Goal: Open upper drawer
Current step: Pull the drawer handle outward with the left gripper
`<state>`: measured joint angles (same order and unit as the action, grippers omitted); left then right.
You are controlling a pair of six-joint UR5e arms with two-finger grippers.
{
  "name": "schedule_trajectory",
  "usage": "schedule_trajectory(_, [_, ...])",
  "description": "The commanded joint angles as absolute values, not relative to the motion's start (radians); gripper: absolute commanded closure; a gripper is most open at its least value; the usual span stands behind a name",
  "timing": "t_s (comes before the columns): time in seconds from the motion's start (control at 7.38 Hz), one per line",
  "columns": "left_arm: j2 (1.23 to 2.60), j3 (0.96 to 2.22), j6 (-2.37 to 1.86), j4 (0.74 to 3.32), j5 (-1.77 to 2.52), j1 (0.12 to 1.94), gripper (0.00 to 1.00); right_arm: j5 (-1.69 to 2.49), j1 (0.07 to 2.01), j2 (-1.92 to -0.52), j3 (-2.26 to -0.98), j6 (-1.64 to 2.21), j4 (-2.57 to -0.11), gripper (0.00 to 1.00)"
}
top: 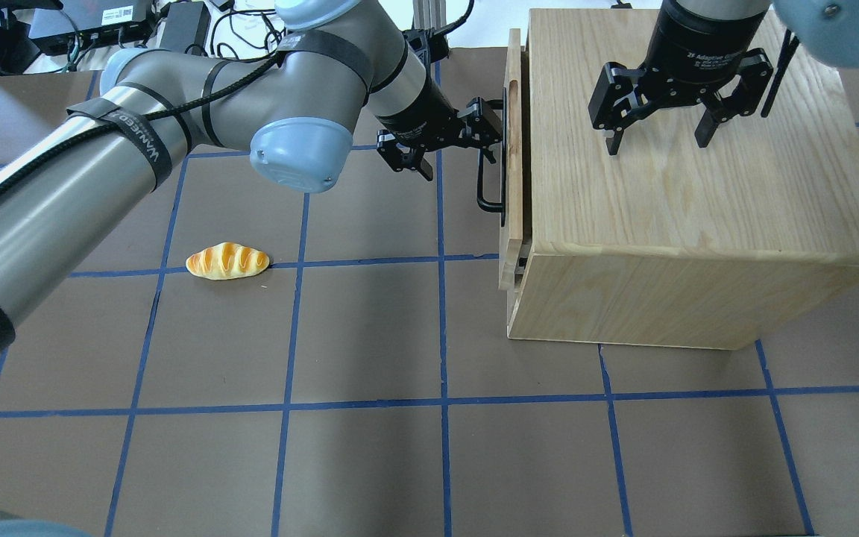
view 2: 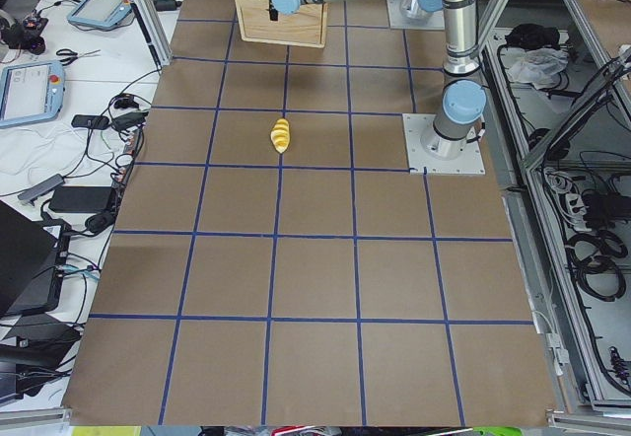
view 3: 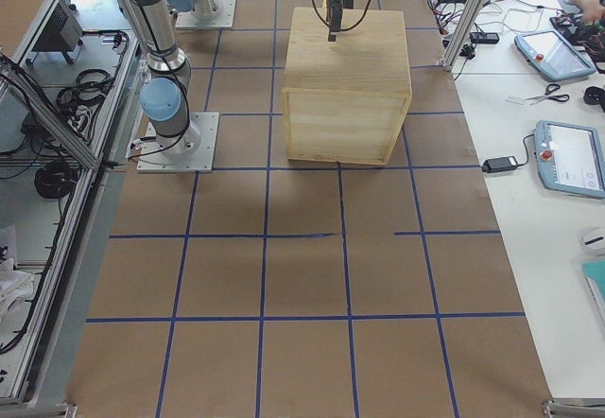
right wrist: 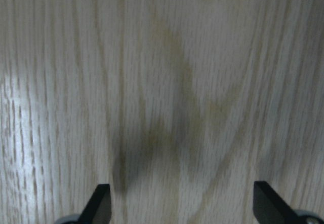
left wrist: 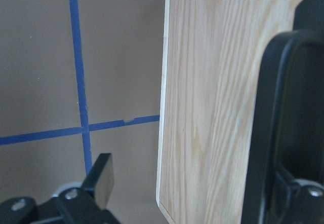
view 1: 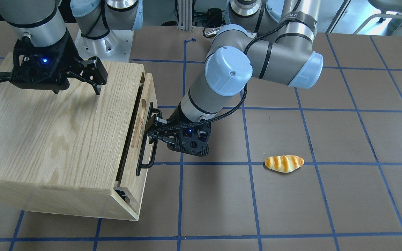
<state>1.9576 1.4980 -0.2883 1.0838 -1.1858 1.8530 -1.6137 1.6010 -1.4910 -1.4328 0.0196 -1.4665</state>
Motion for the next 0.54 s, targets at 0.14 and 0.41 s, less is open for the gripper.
schedule_trajectory(0.14, [1.933, 1.508, -0.232, 1.101, -1.189, 1.836, 0.00, -1.614, 1.601, -1.491, -1.433, 0.020, -1.466, 0.00])
schedule_trajectory(0.41, [1.934, 1.522, -0.226, 1.098, -1.203, 1.833, 0.00, -1.614, 1.601, -1.491, -1.433, 0.020, -1.466, 0.00])
